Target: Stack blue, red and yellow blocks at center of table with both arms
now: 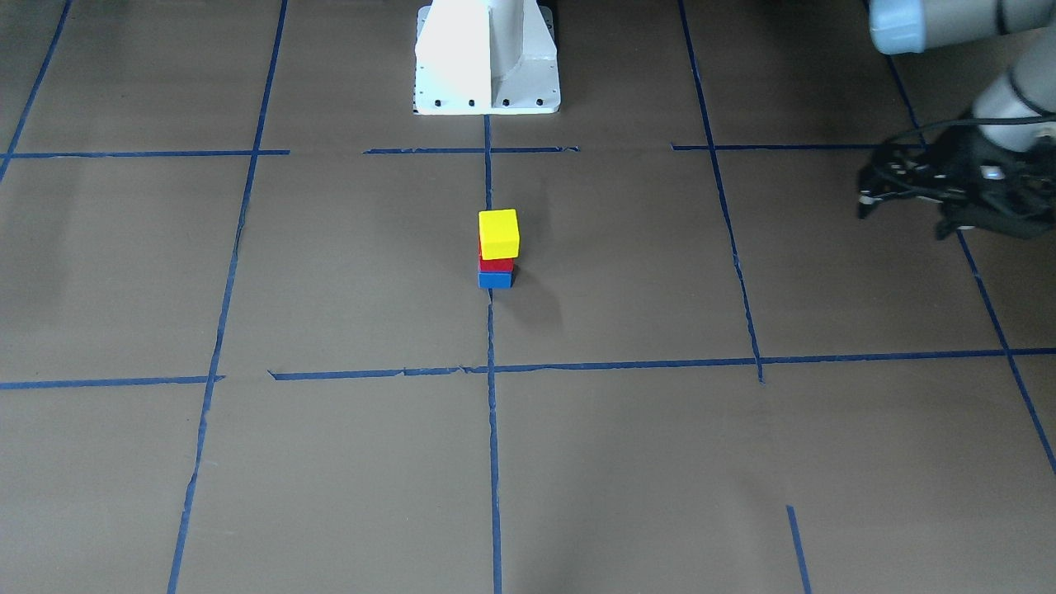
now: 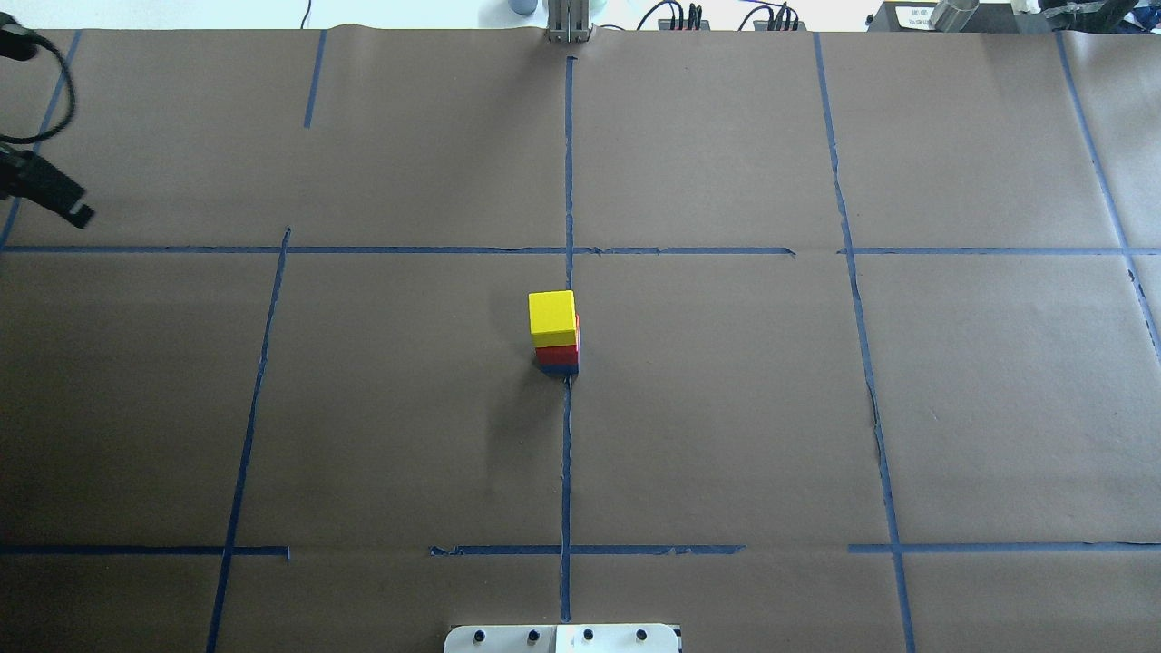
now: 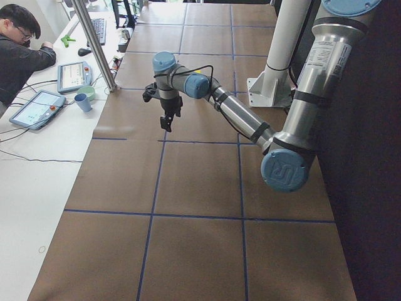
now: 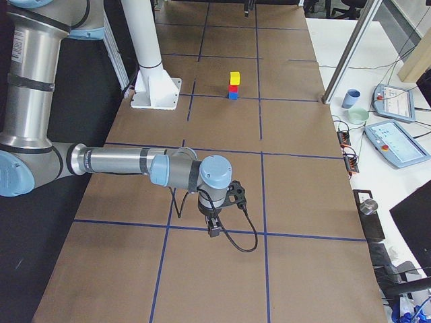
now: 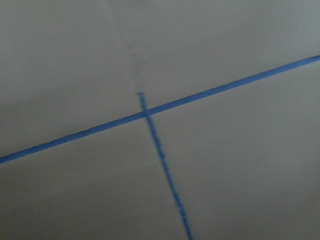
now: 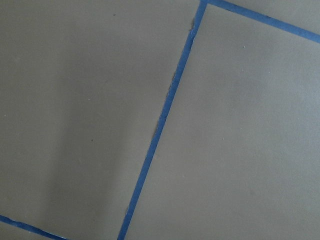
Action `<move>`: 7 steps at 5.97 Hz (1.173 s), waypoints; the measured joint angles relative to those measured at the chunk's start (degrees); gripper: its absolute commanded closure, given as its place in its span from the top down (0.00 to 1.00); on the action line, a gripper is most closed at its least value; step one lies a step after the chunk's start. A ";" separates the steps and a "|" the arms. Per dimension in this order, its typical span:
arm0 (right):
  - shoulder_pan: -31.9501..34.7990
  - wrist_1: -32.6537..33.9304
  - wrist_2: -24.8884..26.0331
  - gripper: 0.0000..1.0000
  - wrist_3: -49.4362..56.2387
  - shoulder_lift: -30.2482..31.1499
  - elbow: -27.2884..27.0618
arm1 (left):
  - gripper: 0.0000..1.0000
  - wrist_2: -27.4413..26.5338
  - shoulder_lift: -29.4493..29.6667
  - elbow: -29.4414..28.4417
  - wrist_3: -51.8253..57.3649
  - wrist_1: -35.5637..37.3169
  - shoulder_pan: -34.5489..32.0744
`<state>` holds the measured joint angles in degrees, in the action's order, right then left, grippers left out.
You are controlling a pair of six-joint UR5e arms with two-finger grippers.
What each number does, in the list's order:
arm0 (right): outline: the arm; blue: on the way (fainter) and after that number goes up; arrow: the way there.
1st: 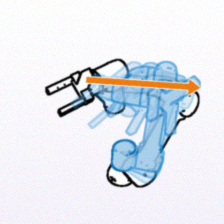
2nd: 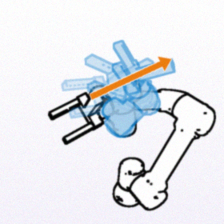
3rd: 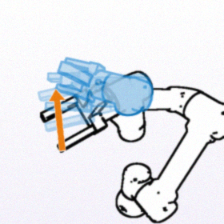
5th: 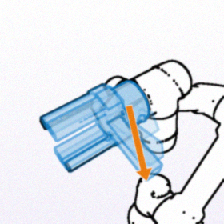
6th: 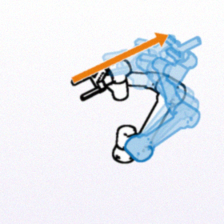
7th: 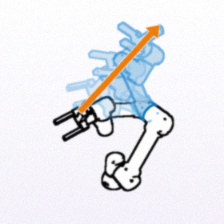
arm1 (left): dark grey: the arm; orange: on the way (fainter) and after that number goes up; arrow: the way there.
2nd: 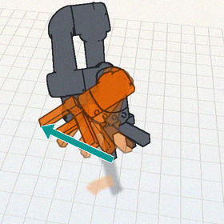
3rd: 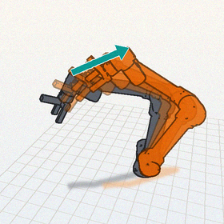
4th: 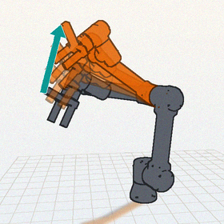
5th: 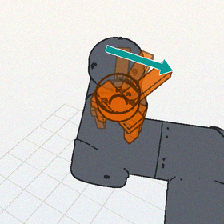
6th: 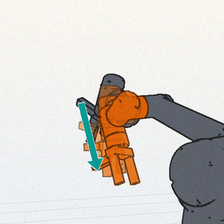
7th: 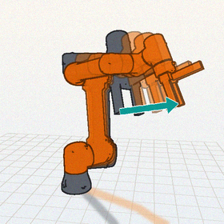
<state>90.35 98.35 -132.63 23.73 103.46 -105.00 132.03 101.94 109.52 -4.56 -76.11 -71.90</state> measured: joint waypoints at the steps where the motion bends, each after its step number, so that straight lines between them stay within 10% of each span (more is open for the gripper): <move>1: 0.00 -0.02 -0.02 1.00 0.00 -0.19 0.32 | 1.00 1.98 -2.34 -5.16 9.91 -0.03 -7.26; 3: 0.00 -1.79 -0.04 1.00 -0.04 -1.08 2.50 | 1.00 3.97 -6.30 -15.78 20.61 -2.04 -19.71; 7: 0.00 -5.08 -2.16 1.00 -3.48 -1.25 3.80 | 1.00 3.87 -18.64 -19.18 21.78 -16.79 -23.37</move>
<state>90.35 93.27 -134.79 20.25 102.21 -101.20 135.90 83.29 90.34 17.22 -92.90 -95.27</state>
